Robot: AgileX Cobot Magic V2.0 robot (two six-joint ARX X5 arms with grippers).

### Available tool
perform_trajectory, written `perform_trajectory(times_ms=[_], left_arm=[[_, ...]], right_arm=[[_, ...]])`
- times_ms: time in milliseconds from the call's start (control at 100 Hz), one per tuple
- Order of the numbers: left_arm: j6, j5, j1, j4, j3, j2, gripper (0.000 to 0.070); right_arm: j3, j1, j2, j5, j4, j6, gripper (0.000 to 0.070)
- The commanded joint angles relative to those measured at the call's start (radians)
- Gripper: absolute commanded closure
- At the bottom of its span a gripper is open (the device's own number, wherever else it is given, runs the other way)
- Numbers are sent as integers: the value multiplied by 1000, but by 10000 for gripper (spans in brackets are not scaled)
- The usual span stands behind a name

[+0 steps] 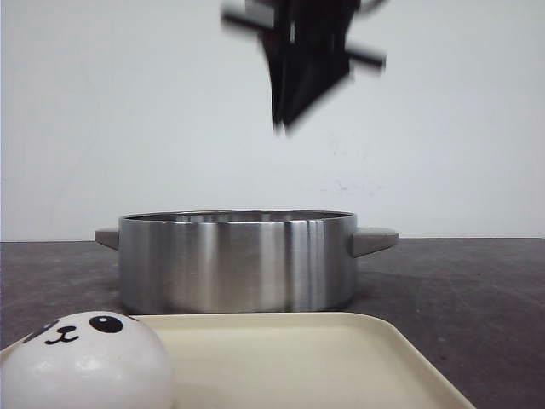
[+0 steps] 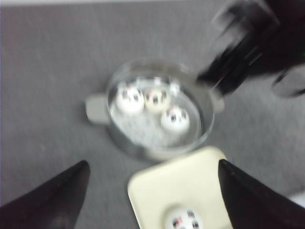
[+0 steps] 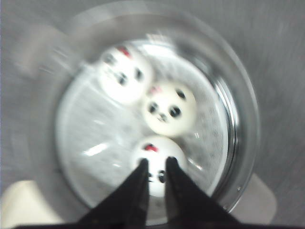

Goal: Steam buns
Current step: 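Open the right gripper to release the bun and raise it, then lower the left gripper onto the last panda bun and grasp it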

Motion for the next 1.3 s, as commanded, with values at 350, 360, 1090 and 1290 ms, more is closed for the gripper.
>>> perform_trajectory(times_ms=[350,360,1090,1290], left_arm=[[-226,85,-169,219,-468,-10,184],[-231,88,-175,226,-480,-7,184],[-293,108,-432,505,-634,439,184],[-291,103,-431,528,-634,537,184]], right_arm=[[36,143,-468,147,77,-96,693],[36,142,-475,150,75,-96,693],[36,140,-554,285,-97,-82,693],[36,140,-554,285,-99,-82,693]])
